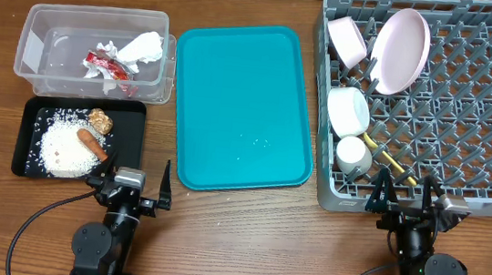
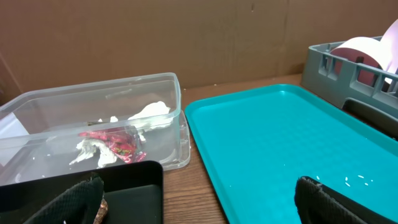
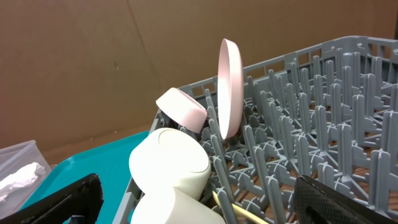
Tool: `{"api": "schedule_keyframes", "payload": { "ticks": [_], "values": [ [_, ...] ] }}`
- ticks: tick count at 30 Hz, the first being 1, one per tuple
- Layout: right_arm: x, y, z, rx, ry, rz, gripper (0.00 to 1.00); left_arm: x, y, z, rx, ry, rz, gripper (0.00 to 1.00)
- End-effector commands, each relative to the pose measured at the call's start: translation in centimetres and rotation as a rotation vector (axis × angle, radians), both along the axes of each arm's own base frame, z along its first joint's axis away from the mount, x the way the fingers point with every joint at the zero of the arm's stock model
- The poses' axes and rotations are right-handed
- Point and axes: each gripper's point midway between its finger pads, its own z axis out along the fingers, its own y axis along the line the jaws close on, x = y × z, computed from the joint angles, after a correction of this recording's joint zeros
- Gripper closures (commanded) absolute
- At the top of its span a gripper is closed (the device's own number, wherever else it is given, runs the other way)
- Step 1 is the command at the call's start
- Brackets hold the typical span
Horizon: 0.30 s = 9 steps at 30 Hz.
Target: Sort waste into correct bins and load items into the dishwasher
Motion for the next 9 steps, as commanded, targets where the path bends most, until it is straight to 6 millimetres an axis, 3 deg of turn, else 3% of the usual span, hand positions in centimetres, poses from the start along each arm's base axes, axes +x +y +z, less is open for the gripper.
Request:
{"api": "schedule_keyframes", "payload": {
  "ticks": [1, 9],
  "values": [
    [0.01, -0.14, -0.19, 0.001, -0.003, -0.005, 0.00, 0.02, 0.40, 0.00, -0.002, -0.007, 0.020, 0.00],
    [0.01, -0.14, -0.19, 0.001, -0.003, -0.005, 0.00, 0.02, 0.40, 0.00, -0.002, -0.007, 0.020, 0.00]
  ]
}}
